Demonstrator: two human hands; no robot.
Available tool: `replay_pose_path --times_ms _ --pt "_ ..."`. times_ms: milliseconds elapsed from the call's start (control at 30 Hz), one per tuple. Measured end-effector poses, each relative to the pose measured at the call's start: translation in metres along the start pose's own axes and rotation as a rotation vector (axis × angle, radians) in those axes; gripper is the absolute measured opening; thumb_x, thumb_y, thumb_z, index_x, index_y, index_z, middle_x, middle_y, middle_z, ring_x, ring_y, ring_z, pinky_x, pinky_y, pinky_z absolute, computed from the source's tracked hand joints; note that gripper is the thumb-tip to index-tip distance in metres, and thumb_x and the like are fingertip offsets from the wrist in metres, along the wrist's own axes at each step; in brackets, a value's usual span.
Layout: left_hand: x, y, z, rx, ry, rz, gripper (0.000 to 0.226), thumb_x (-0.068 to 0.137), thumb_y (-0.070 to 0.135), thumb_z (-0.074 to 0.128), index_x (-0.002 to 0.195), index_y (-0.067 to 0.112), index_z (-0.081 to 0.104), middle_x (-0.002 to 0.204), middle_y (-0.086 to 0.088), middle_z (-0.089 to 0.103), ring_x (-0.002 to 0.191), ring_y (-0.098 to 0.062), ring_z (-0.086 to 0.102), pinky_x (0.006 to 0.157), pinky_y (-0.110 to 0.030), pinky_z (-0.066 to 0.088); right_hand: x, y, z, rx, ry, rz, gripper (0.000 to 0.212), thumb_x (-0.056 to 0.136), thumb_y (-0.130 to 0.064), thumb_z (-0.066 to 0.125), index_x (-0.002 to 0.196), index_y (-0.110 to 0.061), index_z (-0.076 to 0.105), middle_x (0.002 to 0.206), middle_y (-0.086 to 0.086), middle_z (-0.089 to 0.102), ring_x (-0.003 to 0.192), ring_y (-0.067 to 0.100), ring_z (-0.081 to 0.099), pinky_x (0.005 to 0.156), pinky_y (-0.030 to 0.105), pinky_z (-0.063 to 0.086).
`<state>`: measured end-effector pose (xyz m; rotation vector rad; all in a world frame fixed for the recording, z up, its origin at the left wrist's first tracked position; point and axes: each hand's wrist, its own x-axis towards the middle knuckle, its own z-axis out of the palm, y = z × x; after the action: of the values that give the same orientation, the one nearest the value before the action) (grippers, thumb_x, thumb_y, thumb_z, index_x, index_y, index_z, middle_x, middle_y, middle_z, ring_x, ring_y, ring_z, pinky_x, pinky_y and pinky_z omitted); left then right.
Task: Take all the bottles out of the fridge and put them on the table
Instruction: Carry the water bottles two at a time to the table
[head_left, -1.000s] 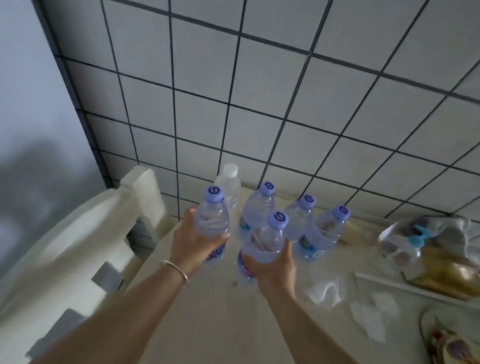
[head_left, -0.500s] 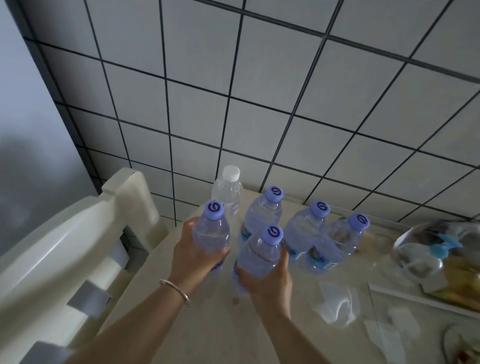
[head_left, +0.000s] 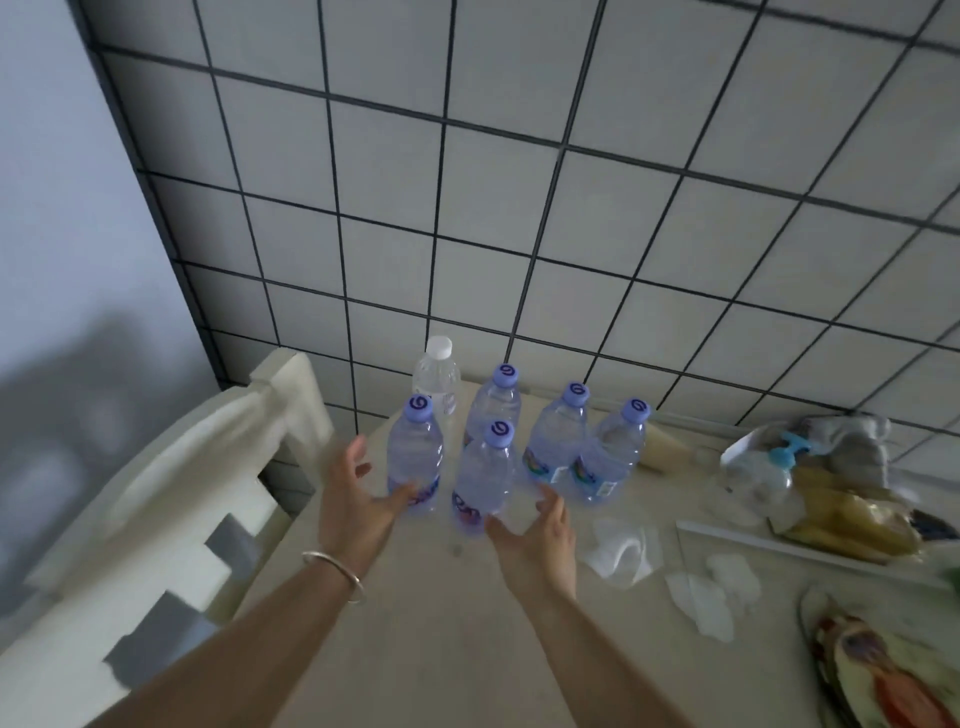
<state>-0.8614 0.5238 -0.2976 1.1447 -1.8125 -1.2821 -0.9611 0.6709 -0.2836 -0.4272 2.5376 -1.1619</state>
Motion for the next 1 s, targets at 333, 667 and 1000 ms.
replay_pose_path --times_ms 333,667,1000 --pt "-0.153 0.073 -0.049 -0.149 -0.029 0.186 0.044 0.068 0.024 0.077 0.105 0.022 0.054 0.096 0.002 0.061 0.074 0.007 0.062 0.068 -0.012 0.045 -0.144 0.009 -0.086 0.027 0.029 -0.144 0.077 0.079 -0.042 0.068 0.142 -0.016 0.032 0.143 0.002 0.041 0.133 0.020 0.034 0.109 0.030 0.028" --pt "-0.345 0.087 -0.104 -0.139 -0.127 0.027 0.031 0.078 0.020 0.072 0.106 0.023 0.058 0.100 0.004 0.063 0.081 -0.006 0.061 0.070 -0.018 0.046 -0.312 0.045 -0.144 0.126 0.062 -0.160 0.069 0.082 -0.040 0.066 0.138 -0.015 0.036 0.138 0.004 0.047 0.129 0.022 0.042 0.106 0.033 0.033" --pt "-0.474 0.086 -0.167 -0.199 -0.257 0.060 0.029 0.080 0.017 0.070 0.104 0.024 0.055 0.103 -0.002 0.063 0.082 -0.018 0.061 0.083 -0.037 0.049 -0.479 0.082 -0.170 0.171 0.163 -0.044 0.065 0.082 -0.044 0.064 0.135 -0.019 0.036 0.133 0.001 0.049 0.124 0.017 0.046 0.102 0.032 0.037"
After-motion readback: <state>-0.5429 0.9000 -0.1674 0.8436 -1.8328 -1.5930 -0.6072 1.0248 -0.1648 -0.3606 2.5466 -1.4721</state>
